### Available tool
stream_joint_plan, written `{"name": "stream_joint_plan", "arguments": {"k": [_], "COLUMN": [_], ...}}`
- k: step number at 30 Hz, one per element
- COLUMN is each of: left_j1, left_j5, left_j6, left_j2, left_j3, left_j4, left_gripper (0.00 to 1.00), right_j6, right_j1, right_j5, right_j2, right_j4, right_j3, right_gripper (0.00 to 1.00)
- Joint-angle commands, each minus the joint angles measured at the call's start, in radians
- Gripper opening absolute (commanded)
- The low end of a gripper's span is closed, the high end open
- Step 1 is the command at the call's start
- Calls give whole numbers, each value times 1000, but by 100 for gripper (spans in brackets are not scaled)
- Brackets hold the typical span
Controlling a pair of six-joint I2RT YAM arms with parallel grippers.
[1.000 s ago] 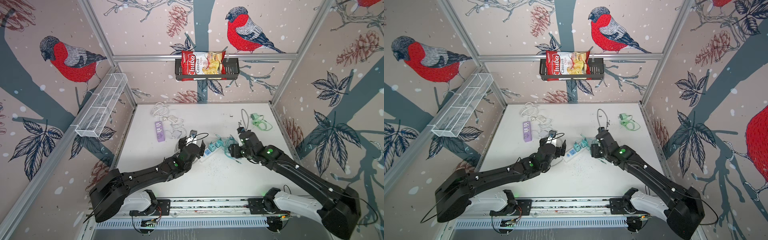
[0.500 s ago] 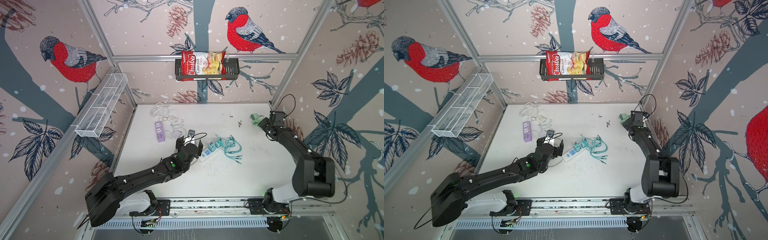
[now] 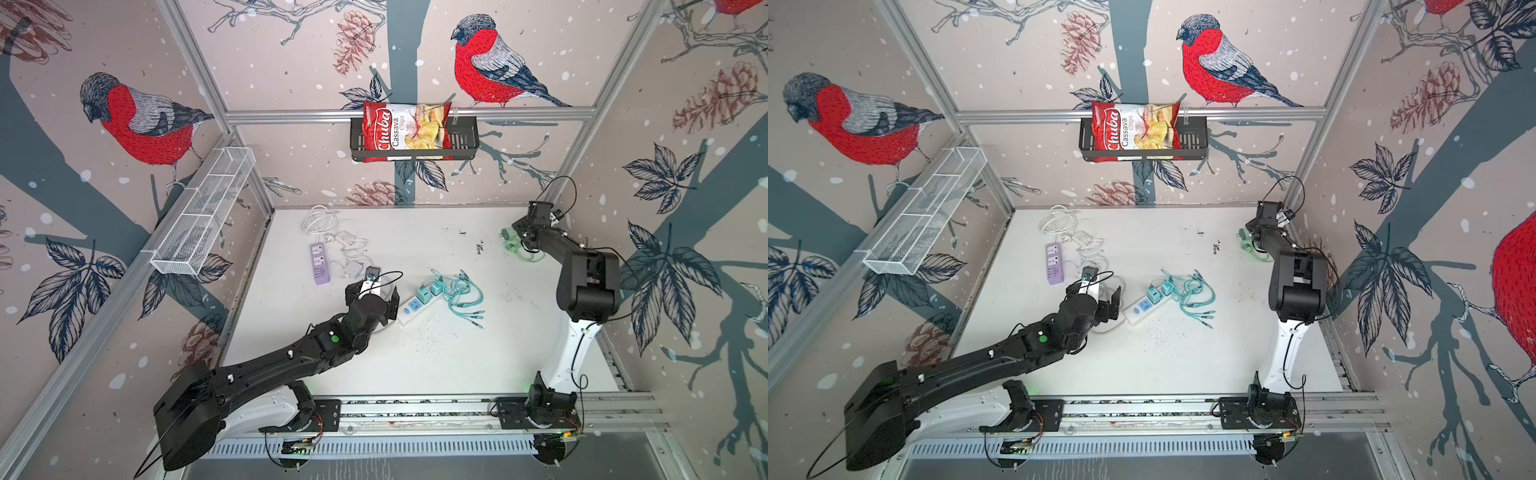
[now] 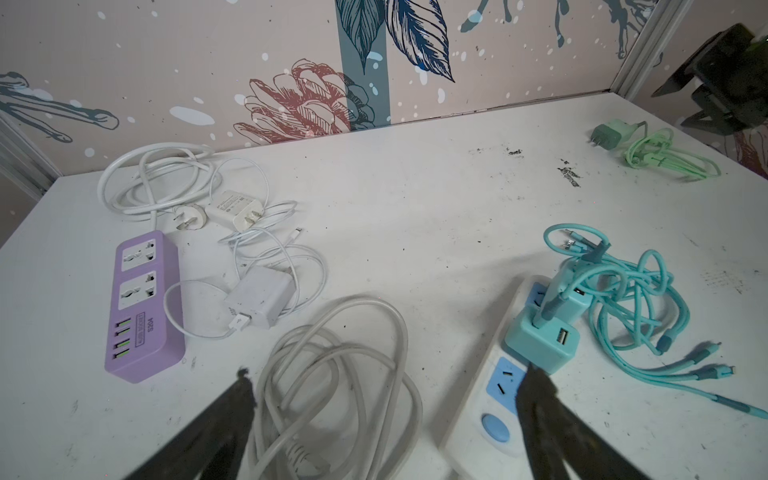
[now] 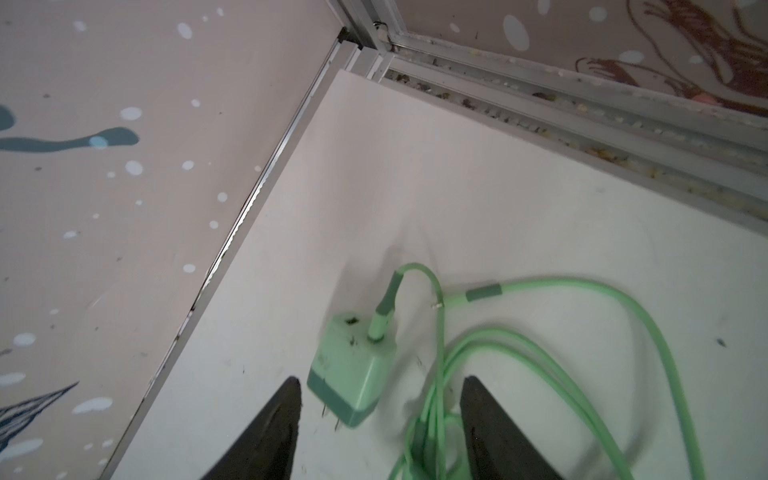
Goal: Insert the plug
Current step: 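Move the right gripper to the light-green charger and grasp it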
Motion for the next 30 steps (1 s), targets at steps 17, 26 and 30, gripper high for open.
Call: {"name": "stream_joint_plan", "arguments": {"k": [17, 26, 30], "left_j1": [1, 0, 0], "left_j5": [76, 162, 203], "left_j6": [22, 99, 109], "left_j2": [3, -23, 10], "left_j3": [0, -18, -8], "left_j4": [12, 88, 111], "left_gripper": [96, 96, 96], "right_j6": [-135, -237, -202], "right_j1": [95, 140, 173], "right_j5": [-83, -221, -276], "right_j2": [123, -54, -198], "right_j4": [-278, -259, -164], "right_j3": [144, -146, -374], "right_gripper": [53, 49, 49]}}
